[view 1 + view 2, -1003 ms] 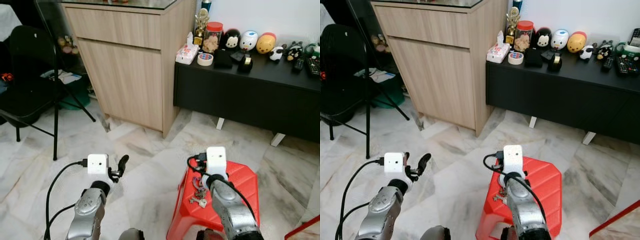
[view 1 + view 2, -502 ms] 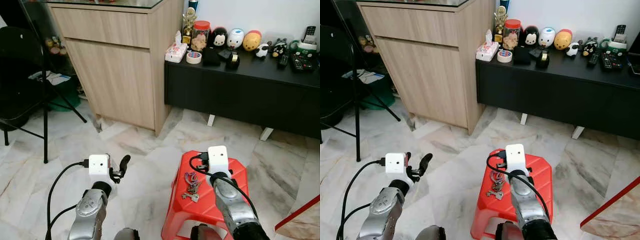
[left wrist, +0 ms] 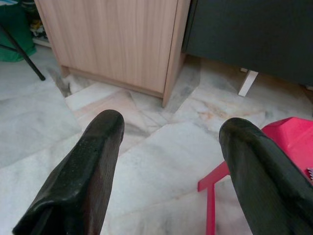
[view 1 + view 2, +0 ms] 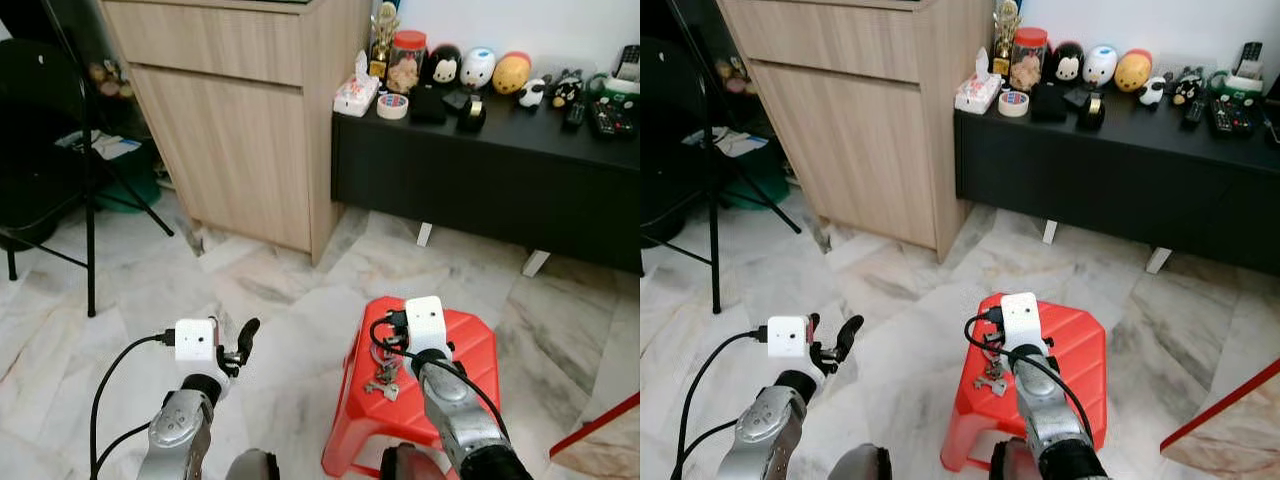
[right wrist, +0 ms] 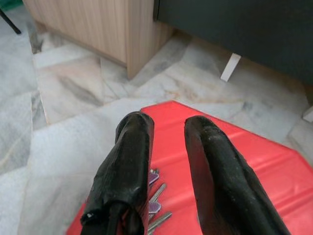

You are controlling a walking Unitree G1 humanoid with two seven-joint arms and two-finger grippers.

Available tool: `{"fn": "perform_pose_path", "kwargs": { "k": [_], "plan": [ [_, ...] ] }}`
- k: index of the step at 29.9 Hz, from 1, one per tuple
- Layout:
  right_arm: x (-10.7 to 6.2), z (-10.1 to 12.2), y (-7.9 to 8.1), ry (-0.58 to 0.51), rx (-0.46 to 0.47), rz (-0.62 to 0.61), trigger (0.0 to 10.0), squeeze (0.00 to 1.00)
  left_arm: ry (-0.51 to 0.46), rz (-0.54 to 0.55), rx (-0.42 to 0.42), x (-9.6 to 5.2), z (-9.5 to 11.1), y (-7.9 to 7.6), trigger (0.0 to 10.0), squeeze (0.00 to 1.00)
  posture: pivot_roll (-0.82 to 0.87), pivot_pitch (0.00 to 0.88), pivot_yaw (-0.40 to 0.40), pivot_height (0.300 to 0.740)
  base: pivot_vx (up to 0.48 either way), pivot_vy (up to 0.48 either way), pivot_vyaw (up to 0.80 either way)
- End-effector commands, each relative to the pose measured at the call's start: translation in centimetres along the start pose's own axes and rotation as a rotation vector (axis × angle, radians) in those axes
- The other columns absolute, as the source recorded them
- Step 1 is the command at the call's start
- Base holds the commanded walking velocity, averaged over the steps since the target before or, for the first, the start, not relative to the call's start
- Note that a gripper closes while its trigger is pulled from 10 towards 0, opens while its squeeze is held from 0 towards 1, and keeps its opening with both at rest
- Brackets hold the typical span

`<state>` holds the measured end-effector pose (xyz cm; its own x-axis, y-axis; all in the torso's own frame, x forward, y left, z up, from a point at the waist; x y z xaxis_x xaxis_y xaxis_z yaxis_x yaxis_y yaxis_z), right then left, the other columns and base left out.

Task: Hang keys on a hook

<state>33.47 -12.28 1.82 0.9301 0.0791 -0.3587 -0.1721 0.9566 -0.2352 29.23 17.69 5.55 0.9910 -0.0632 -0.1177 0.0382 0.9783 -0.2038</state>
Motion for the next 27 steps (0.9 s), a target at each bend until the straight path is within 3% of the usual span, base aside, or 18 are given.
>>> {"fn": "perform_pose_path", "kwargs": {
  "k": [1,13,21,23,27],
  "plan": [
    [0.1,0.1,0.2,-0.005,0.011,-0.001,10.0,0.0,0.01,0.007,-0.004,-0.3,-0.2,0.1,10.0,0.0,0.12,0.152,-0.01,0.626,0.0,0.0,0.0],
    [0.0,0.0,0.6,-0.004,0.001,0.043,10.0,0.0,0.012,0.022,-0.004,-0.7,0.0,0.2,10.0,0.0,0.12,0.18,-0.022,0.607,0.0,0.0,0.0],
    [0.6,-0.6,0.6,0.07,0.025,0.05,10.0,0.0,0.015,0.025,-0.004,-1.2,0.0,0.0,10.0,0.0,0.13,0.198,-0.035,0.607,0.0,0.0,0.0],
    [0.9,-0.7,1.0,0.1,0.069,0.075,10.0,0.0,0.015,0.029,-0.007,-1.5,0.1,0.0,10.0,0.0,0.14,0.208,-0.039,0.607,0.0,0.0,0.0],
    [1.2,-0.6,2.2,0.141,0.046,0.138,10.0,0.0,0.016,0.031,-0.006,-1.8,0.2,-0.1,10.0,0.0,0.14,0.221,-0.041,0.607,0.0,0.0,0.0]
  ]
}}
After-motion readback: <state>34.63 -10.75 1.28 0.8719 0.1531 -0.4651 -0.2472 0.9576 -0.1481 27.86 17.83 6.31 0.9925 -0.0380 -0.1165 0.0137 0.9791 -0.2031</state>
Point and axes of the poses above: a point about 5 cm out from each wrist's last joint towards the gripper, its own x axis pointing out of the wrist towards the gripper, its own z axis along the axis of the wrist's last joint, y = z × x, the point moved 3 cm from there along x, pointing out of the wrist towards the gripper, and after that the axes turned 8 degrees about -x, right-handed, at the moved point
